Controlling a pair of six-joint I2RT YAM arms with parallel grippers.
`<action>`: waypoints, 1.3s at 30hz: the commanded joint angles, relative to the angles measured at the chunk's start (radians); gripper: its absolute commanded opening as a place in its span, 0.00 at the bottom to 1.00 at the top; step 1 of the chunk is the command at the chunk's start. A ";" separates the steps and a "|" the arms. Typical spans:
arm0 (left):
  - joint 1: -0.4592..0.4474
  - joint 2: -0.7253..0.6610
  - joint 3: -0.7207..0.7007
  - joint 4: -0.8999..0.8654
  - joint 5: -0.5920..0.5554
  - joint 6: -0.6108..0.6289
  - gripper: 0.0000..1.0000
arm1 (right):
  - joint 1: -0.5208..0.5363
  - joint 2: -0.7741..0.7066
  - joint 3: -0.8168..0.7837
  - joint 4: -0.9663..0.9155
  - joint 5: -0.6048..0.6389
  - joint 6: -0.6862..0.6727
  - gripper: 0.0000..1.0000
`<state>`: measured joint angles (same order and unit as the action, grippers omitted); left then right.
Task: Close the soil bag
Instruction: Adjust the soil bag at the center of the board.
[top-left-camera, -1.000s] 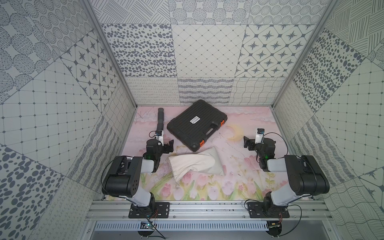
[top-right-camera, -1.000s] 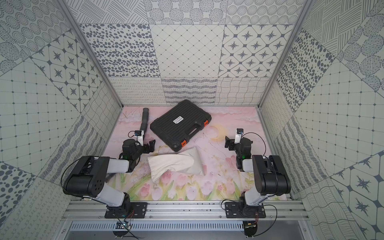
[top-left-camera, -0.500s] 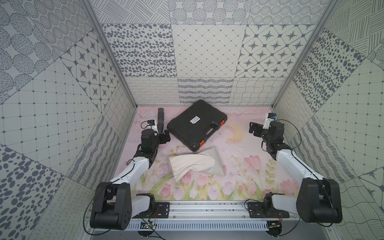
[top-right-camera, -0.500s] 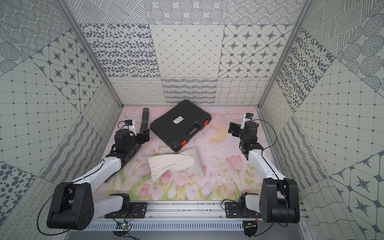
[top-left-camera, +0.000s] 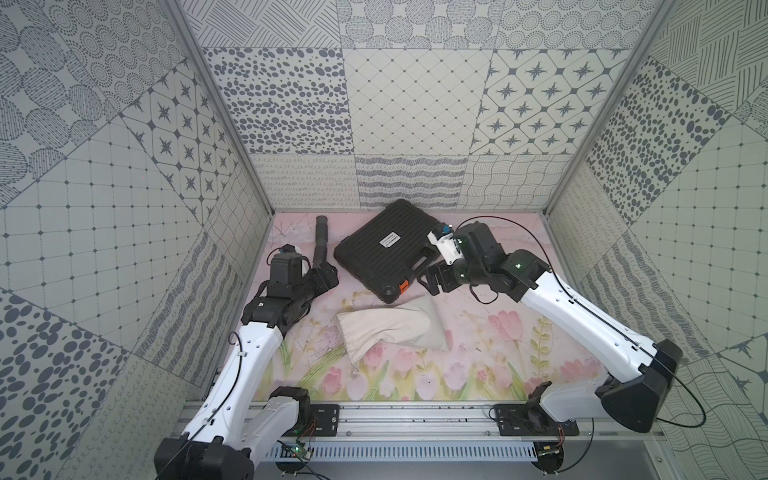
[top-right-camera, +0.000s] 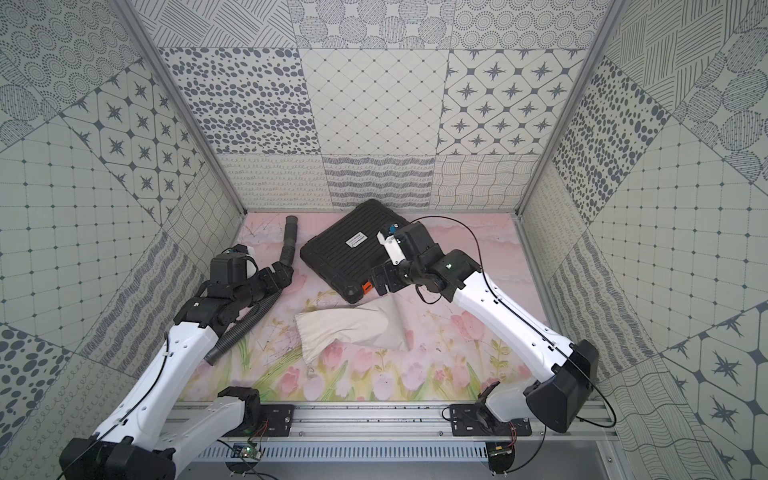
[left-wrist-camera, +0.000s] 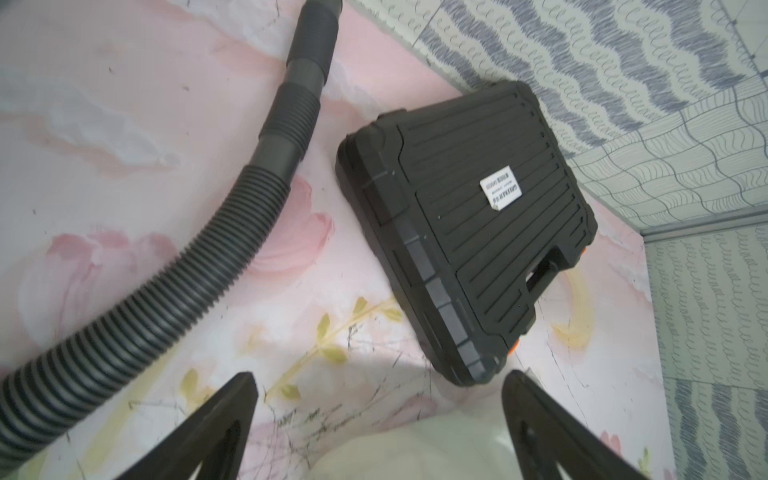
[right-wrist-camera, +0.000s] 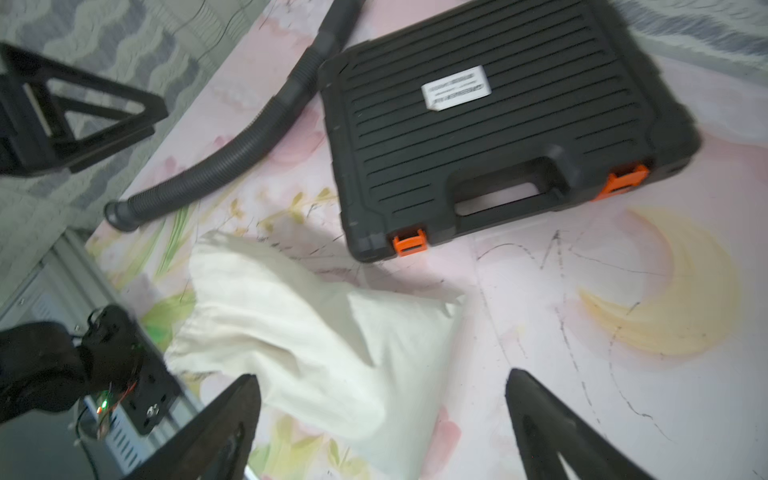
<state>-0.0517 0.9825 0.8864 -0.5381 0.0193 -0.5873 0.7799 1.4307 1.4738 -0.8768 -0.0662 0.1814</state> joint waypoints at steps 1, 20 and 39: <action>-0.016 -0.062 0.007 -0.378 0.107 -0.154 0.96 | 0.100 0.057 0.082 -0.208 0.033 -0.054 0.97; -0.016 -0.167 -0.005 -0.517 0.099 -0.174 0.96 | 0.496 0.307 0.142 -0.140 0.188 -0.312 0.95; -0.015 -0.220 -0.013 -0.563 0.099 -0.210 0.96 | 0.584 0.471 0.087 0.121 0.445 -0.545 0.80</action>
<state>-0.0639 0.7650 0.8738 -1.0611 0.1066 -0.7849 1.3571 1.8786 1.5730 -0.8246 0.3393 -0.3088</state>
